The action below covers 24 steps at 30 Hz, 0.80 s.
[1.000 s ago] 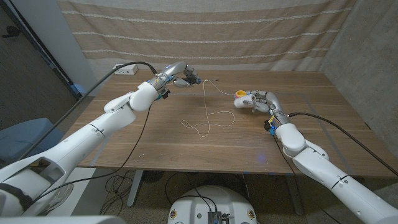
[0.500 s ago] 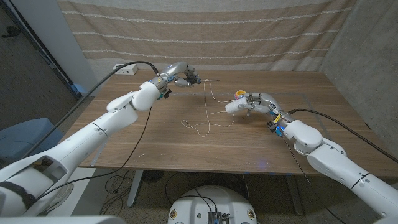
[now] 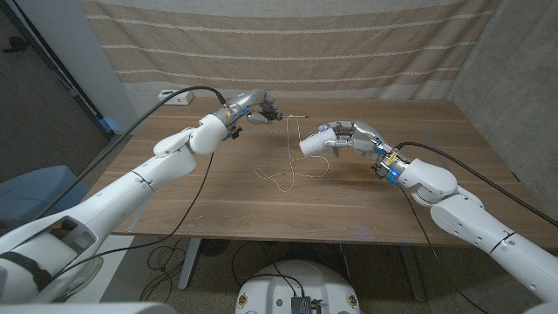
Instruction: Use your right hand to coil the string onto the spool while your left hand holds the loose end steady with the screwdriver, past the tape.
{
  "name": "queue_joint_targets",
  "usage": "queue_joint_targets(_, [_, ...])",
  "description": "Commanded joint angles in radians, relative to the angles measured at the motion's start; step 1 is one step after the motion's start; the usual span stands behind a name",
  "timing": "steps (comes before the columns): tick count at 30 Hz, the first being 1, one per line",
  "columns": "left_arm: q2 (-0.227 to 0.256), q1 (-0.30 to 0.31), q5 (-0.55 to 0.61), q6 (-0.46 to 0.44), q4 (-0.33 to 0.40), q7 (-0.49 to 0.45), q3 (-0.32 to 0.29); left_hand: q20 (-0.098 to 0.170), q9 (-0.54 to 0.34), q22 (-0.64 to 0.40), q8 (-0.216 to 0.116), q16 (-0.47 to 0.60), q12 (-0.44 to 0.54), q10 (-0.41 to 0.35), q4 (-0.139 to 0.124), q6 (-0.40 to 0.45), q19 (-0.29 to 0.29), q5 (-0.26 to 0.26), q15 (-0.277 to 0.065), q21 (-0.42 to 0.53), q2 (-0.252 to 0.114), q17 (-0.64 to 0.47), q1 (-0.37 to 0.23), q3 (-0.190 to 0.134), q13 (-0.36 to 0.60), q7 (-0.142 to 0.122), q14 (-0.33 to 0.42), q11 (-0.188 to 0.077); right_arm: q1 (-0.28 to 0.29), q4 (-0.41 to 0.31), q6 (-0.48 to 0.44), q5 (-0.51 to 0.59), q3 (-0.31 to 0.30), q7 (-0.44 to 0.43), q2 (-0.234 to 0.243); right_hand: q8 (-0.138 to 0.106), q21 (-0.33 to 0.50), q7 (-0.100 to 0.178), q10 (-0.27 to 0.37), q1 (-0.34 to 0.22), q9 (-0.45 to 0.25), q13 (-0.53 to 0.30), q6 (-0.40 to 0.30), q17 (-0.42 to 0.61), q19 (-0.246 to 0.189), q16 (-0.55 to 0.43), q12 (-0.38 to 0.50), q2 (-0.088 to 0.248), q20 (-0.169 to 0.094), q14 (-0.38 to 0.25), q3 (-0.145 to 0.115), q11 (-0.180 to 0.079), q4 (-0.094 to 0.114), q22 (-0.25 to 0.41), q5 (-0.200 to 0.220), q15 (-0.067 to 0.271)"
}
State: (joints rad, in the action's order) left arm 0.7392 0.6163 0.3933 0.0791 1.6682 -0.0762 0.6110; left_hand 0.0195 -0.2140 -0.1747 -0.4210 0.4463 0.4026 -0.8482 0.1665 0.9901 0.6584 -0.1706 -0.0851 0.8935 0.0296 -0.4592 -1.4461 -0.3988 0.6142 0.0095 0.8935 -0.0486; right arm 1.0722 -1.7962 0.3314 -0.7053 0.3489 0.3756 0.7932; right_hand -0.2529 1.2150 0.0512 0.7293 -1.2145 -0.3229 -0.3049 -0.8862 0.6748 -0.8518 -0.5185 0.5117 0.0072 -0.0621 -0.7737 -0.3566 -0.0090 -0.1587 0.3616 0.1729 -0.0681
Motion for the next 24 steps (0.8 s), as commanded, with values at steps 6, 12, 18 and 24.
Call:
queue_joint_targets(6, [0.006,-0.001,0.018,-0.016,0.010,0.024,0.019,0.182,-0.089,-0.005,-0.006,0.006,-0.005,-0.010,-0.008,0.101,0.039,-0.005,-0.060,0.127,-0.135,-0.147,-0.121,-0.011,0.006,0.092,0.041,0.000,-0.176,0.174,0.062,-0.221,0.061,0.344,-0.153,0.004,0.020,-0.092,0.096,-0.147,-0.001,-0.192,-0.103,0.167,0.044,0.000,0.222,0.154,-0.125,-0.412,-0.027,0.038,0.022,-0.012,0.001,0.280])
queue_joint_targets(12, [0.005,0.003,0.015,-0.010,0.012,0.024,0.020,0.182,-0.090,-0.005,-0.005,0.005,-0.007,-0.010,-0.008,0.100,0.039,-0.004,-0.060,0.128,-0.136,-0.146,-0.121,-0.010,0.008,0.093,0.044,0.000,-0.194,0.192,0.100,-0.206,0.057,0.306,-0.214,0.005,0.041,-0.064,0.122,-0.129,0.001,-0.181,-0.117,0.204,0.074,-0.029,0.222,0.144,-0.108,-0.433,-0.010,0.006,0.027,-0.025,-0.001,0.275])
queue_joint_targets(18, [0.005,0.008,0.013,-0.006,0.016,0.022,0.019,0.182,-0.091,-0.005,-0.005,0.004,-0.009,-0.011,-0.008,0.100,0.038,-0.004,-0.061,0.128,-0.136,-0.149,-0.121,-0.011,0.008,0.093,0.041,0.000,-0.206,0.216,0.136,-0.188,0.048,0.242,-0.269,0.006,0.056,-0.042,0.154,-0.106,0.005,-0.159,-0.140,0.241,0.184,-0.027,0.210,0.136,-0.071,-0.381,0.007,-0.025,0.030,-0.039,0.008,0.273])
queue_joint_targets(24, [0.009,0.015,0.011,-0.006,0.022,0.022,0.015,0.182,-0.092,-0.004,-0.005,0.004,-0.011,-0.011,-0.008,0.100,0.038,-0.004,-0.059,0.129,-0.136,-0.150,-0.121,-0.011,0.009,0.091,0.042,0.000,-0.219,0.245,0.161,-0.183,0.043,0.191,-0.320,0.005,0.058,-0.022,0.171,-0.090,0.011,-0.158,-0.161,0.251,0.265,-0.006,0.205,0.132,-0.048,-0.324,0.013,-0.046,0.032,-0.062,0.014,0.271])
